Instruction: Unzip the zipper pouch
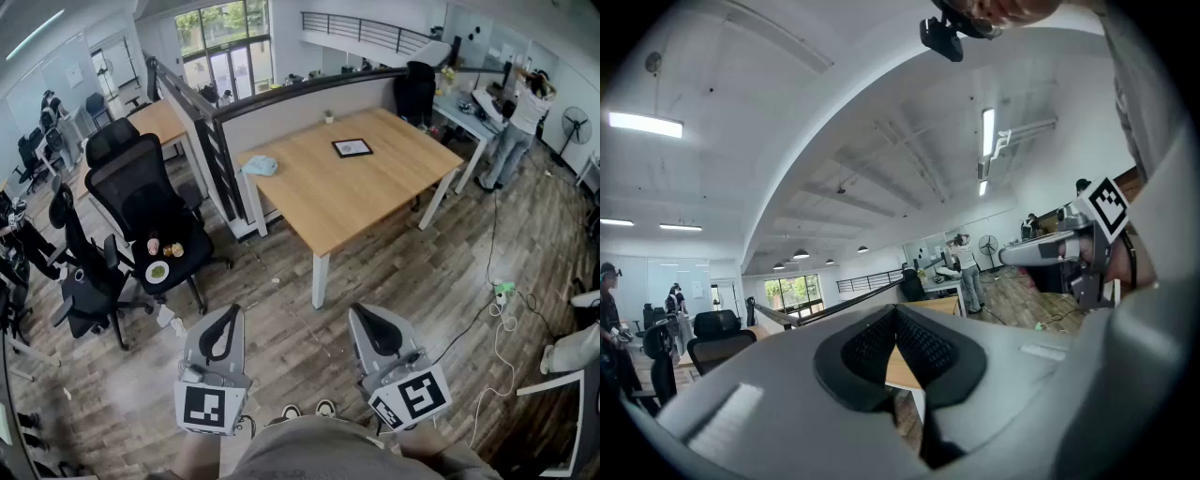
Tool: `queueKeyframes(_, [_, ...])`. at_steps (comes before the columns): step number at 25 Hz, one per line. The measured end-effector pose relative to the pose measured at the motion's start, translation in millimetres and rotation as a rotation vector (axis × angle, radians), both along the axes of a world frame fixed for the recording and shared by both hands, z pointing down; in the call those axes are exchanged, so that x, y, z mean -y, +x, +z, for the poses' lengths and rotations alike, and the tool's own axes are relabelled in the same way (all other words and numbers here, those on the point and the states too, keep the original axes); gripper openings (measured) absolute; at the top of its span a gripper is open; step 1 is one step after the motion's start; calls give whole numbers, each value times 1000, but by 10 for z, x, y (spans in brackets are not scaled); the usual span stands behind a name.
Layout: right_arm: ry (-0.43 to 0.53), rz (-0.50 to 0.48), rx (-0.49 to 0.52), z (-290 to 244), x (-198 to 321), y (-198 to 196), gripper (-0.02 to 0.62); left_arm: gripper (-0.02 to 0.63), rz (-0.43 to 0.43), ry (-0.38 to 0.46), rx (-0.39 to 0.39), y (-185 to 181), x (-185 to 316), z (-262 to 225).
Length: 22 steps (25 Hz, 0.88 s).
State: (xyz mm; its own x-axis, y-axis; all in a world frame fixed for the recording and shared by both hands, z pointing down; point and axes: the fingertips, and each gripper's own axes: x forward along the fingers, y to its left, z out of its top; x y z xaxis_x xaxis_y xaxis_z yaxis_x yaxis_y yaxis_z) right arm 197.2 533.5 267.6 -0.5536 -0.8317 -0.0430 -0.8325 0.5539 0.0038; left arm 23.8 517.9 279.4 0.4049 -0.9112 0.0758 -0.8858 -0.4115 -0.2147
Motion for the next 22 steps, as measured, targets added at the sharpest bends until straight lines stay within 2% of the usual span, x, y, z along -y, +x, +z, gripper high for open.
queueKeyframes(5, [5,-2,1,-7,-17,68,14,0,-5,6,-16,59,-30,-15])
queueKeyframes(10, [0,-15,-4,19,-23,130,14,0,-1,76,-18,119,-47,-111])
queueKeyframes(13, [-3,-20,-8,55,-14,213,14,0,-15,44,-22,197,-71,-65])
queueKeyframes(17, [-9,-36,-12,115,-25,308,14,0,-22,69,-17,293,-99,-51])
queueKeyframes(20, [-15,-50,-18,171,-56,358,15,0,-36,39,-18,351,-150,29])
queueKeyframes(22, [-19,-60,-23,201,-78,382,15,2,-36,48,-24,384,-177,39])
